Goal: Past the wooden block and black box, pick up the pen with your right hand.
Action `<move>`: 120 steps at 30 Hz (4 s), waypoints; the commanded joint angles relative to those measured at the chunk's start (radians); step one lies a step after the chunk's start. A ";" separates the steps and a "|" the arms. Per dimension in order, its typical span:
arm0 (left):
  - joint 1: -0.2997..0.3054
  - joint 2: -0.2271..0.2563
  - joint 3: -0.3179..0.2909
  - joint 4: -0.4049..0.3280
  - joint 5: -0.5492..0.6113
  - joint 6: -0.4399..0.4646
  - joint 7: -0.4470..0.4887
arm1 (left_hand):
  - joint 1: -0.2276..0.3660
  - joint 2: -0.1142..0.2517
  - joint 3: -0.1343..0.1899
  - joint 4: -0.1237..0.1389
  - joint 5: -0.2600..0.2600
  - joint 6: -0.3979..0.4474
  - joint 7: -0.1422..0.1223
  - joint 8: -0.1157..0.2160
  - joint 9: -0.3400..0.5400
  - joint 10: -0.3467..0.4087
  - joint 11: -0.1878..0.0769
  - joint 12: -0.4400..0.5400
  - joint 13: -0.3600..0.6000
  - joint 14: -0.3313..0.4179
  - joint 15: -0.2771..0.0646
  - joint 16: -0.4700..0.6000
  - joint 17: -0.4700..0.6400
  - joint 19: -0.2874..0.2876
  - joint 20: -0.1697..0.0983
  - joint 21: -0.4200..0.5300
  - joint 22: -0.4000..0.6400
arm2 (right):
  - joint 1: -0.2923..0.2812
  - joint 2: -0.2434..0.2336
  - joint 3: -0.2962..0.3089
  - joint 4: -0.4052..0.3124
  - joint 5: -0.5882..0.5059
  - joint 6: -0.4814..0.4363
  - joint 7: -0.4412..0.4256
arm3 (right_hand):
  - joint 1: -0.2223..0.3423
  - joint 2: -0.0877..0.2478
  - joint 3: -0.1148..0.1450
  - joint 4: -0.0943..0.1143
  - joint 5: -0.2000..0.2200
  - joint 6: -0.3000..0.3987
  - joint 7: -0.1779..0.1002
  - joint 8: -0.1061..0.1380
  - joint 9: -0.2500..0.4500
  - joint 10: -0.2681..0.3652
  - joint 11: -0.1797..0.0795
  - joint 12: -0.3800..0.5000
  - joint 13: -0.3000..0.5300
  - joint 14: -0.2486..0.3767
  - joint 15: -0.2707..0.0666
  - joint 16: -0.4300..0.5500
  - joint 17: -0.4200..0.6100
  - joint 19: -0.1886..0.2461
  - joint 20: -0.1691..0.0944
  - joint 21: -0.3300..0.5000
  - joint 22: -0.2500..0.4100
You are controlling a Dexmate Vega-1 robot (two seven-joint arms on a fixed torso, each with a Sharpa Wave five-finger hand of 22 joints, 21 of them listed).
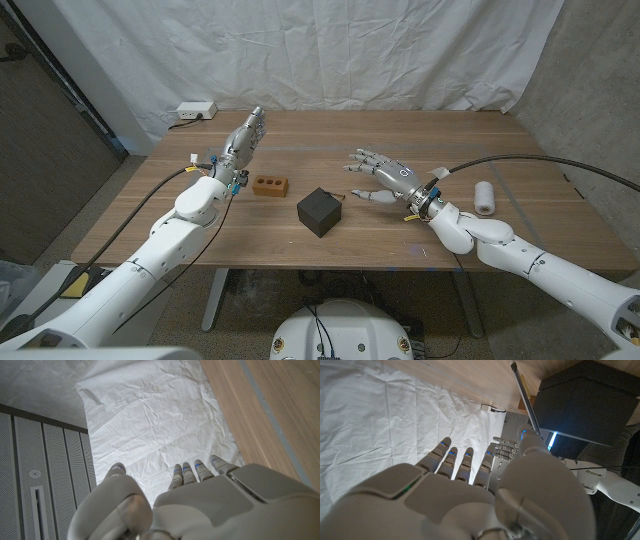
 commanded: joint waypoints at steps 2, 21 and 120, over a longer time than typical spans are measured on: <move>-0.020 -0.014 0.011 0.034 -0.004 -0.014 -0.019 | 0.008 0.005 -0.006 0.000 0.004 0.000 -0.002 0.001 0.002 -0.001 0.003 -0.001 0.002 -0.007 0.002 -0.002 0.002 -0.007 -0.075 -0.002 0.003 | 0.016 -0.004 -0.030 0.002 -0.007 -0.015 0.021 | -0.002 -0.008 -0.009 0.001 0.008 0.010 0.001 0.006 0.003 -0.001 0.011 0.006 0.002 -0.005 -0.002 0.003 0.004 -0.009 -0.017 -0.002 0.005; 0.006 0.007 -0.003 -0.017 0.003 0.004 0.010 | 0.009 0.008 -0.011 0.001 0.004 0.005 -0.004 0.002 0.002 0.004 -0.005 0.000 0.002 0.001 -0.002 0.001 0.002 0.008 -0.074 0.004 0.004 | 0.029 0.016 -0.062 0.025 -0.013 -0.019 0.028 | -0.006 -0.010 -0.018 0.005 0.017 0.016 0.001 0.005 0.003 -0.002 0.014 0.006 0.002 -0.009 0.001 0.003 0.005 -0.017 -0.013 -0.003 0.006; -0.006 0.001 0.002 0.016 -0.019 0.017 -0.008 | 0.016 0.016 -0.035 0.003 0.004 0.008 -0.003 -0.001 0.003 0.003 0.001 -0.003 0.003 -0.002 0.008 -0.002 0.003 0.001 -0.052 0.000 0.005 | 0.106 0.101 -0.179 0.150 -0.041 -0.085 -0.113 | 0.029 0.038 -0.048 0.014 0.084 0.350 -0.001 0.094 0.011 0.155 -0.051 0.058 0.000 0.141 -0.034 0.028 0.004 0.040 0.001 0.015 0.006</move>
